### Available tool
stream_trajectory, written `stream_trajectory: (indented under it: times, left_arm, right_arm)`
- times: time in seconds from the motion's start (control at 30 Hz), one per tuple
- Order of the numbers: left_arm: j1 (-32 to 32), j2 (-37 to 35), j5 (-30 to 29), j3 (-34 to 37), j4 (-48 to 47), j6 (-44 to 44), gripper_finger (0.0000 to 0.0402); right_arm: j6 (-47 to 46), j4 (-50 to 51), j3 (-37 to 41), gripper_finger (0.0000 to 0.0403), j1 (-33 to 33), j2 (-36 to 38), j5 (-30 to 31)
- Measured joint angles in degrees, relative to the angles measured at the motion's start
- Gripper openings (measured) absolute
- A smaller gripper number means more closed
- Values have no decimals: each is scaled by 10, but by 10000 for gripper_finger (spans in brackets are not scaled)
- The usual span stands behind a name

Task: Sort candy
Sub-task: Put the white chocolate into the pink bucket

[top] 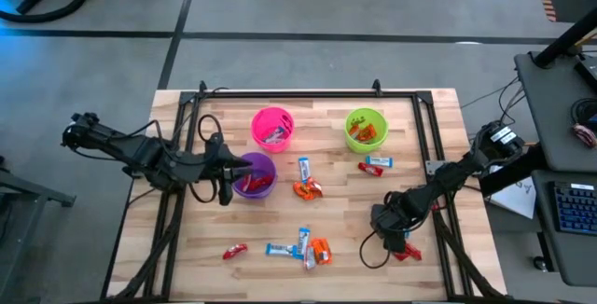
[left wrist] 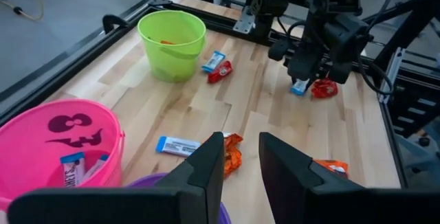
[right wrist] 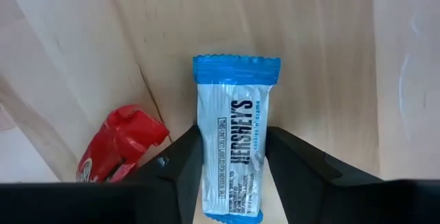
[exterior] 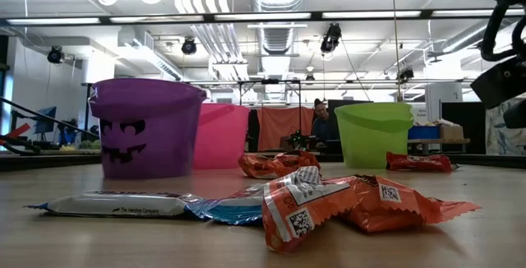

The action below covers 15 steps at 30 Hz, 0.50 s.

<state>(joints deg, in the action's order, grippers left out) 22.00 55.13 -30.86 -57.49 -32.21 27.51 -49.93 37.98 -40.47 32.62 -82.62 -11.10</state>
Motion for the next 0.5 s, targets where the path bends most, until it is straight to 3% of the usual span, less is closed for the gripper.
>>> stream_trajectory:
  times: [0.3,0.5]
  left_arm:
    - [0,0,-2,0,1,0,77]
    - [0,0,-3,0,1,0,77]
  right_arm:
    - [10,-19,-1,51,0,0,3]
    - [4,-13,-2,40,0,8,4]
